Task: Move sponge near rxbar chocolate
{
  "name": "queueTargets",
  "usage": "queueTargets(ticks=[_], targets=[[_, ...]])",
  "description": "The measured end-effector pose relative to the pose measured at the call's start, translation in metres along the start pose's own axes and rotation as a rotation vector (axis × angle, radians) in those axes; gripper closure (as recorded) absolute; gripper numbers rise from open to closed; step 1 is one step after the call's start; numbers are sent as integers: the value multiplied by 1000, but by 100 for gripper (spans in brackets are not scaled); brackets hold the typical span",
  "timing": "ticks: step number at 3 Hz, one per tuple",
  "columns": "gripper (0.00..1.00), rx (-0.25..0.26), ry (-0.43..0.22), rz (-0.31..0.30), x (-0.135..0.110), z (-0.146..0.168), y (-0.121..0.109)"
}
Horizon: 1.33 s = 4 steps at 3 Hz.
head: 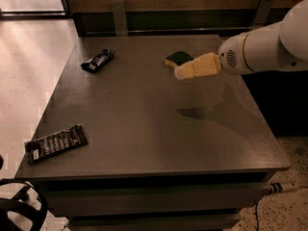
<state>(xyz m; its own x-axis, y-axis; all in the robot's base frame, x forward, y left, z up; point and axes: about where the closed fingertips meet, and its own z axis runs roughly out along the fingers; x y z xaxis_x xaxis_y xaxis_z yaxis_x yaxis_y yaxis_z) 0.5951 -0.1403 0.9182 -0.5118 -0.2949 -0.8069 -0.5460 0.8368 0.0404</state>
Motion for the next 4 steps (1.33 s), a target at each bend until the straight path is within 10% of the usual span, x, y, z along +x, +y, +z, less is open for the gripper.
queueTargets(ticks=[2, 4], targets=[[0, 43, -72, 130, -28, 41, -19], [0, 55, -69, 130, -31, 44, -12]])
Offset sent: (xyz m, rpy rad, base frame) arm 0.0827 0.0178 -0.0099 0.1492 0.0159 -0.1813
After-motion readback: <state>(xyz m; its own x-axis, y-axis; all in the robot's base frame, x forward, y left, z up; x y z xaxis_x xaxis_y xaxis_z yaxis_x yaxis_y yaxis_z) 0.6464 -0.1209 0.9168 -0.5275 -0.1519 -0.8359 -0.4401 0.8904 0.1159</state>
